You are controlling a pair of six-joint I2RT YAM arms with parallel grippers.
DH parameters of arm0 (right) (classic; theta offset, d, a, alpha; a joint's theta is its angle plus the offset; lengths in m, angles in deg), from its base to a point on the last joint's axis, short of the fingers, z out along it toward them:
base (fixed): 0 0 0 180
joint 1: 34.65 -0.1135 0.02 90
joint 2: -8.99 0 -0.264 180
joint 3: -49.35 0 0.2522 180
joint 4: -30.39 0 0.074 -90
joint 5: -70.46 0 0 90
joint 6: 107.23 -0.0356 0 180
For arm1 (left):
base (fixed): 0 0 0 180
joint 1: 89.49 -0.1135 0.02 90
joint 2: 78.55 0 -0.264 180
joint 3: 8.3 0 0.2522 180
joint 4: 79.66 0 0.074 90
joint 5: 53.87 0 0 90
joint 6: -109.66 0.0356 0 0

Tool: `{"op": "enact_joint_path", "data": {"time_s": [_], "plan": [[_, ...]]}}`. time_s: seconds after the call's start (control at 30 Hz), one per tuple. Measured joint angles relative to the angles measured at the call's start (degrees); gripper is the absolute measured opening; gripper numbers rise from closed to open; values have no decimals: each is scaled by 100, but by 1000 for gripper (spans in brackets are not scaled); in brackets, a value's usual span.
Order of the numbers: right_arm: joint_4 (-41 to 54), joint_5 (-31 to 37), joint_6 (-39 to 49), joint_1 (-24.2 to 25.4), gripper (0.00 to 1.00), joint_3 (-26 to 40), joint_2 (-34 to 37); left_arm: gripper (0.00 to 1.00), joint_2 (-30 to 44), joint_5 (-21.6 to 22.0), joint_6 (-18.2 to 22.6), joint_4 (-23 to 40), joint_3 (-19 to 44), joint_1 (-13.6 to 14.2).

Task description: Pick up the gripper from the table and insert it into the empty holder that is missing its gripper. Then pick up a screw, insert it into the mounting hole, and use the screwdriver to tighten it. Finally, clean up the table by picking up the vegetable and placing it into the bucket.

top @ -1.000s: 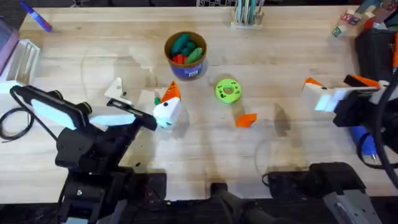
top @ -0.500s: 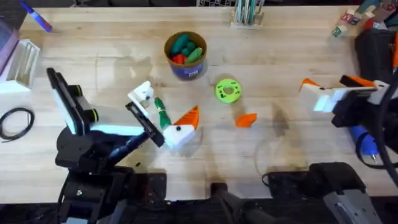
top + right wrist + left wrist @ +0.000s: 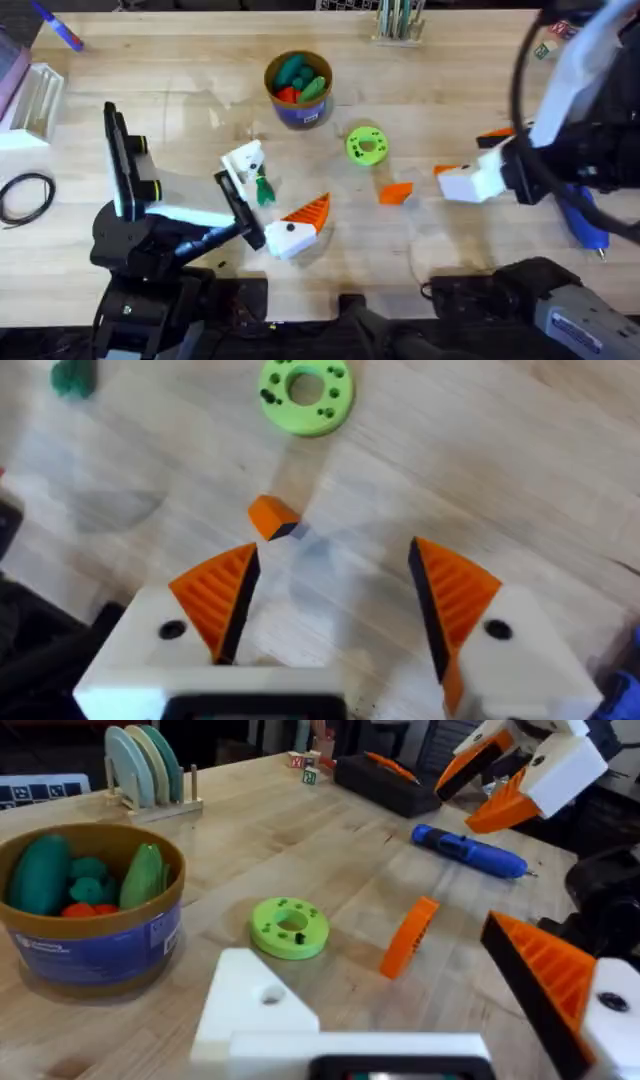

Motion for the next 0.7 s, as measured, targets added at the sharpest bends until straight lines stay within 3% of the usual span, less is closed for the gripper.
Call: {"op": "enact_joint_path", "data": {"time_s": [0.3,0.7], "plan": [[77,-24,1102,-1393,910,21,693,986,0,-26,0,2,0,0],[-60,-96,1888,-1493,962,28,1869,986,1,-68,1,4,0,0]]}}
